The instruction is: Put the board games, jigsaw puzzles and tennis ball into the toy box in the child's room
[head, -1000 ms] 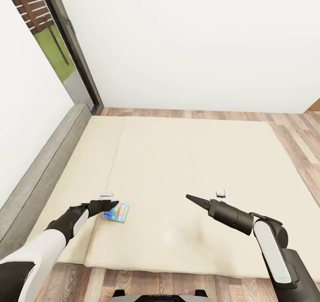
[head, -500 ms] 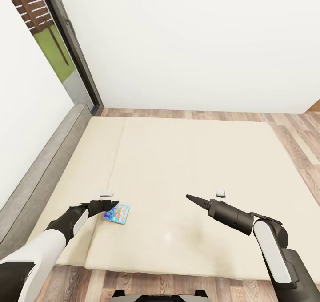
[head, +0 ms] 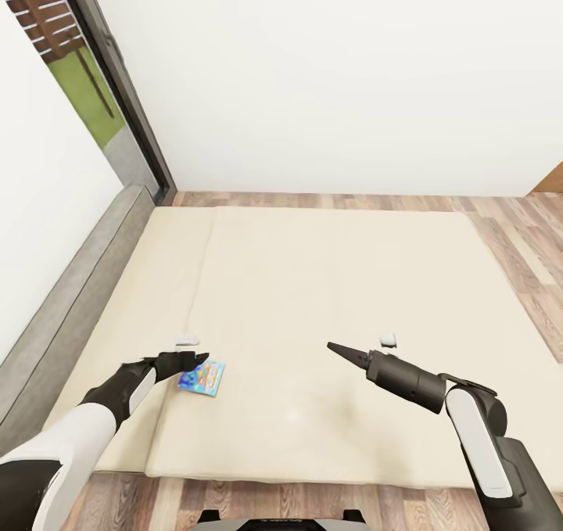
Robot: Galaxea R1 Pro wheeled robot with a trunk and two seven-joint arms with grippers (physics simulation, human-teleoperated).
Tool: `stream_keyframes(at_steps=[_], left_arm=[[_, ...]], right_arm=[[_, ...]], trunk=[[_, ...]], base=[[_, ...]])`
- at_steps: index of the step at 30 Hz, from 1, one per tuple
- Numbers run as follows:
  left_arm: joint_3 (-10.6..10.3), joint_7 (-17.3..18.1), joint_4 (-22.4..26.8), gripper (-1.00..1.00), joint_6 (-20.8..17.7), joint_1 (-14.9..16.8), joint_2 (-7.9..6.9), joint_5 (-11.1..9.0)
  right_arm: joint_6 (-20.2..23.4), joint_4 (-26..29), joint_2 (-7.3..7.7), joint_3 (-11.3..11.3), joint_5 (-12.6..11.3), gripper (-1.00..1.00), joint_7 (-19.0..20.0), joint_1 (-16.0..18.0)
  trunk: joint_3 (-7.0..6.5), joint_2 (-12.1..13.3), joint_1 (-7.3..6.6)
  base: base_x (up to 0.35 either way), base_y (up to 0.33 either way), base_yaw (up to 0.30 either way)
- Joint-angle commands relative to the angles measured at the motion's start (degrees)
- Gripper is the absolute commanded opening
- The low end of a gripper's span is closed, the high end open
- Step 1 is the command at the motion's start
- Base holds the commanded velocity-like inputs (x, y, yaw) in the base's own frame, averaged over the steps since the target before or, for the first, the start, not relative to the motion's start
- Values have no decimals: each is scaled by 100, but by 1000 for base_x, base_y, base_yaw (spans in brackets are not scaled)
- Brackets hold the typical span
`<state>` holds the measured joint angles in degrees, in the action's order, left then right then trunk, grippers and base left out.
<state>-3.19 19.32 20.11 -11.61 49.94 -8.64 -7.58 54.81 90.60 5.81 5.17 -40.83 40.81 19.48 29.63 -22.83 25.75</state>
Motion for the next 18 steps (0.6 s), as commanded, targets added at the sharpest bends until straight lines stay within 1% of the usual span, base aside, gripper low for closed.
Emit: stream_keyframes(at_steps=[1, 18], left_arm=[[-33, 2, 10, 100, -43, 0, -6, -58], [-31, 3, 10, 100, -43, -1, -12, -59]], right_arm=[[28, 1, -1, 7, 11, 100, 23, 4], [21, 1, -1, 2, 13, 100, 24, 3]], trunk=[[7, -9, 3], [5, -9, 3]], base=[[0, 0, -67], [0, 0, -9]])
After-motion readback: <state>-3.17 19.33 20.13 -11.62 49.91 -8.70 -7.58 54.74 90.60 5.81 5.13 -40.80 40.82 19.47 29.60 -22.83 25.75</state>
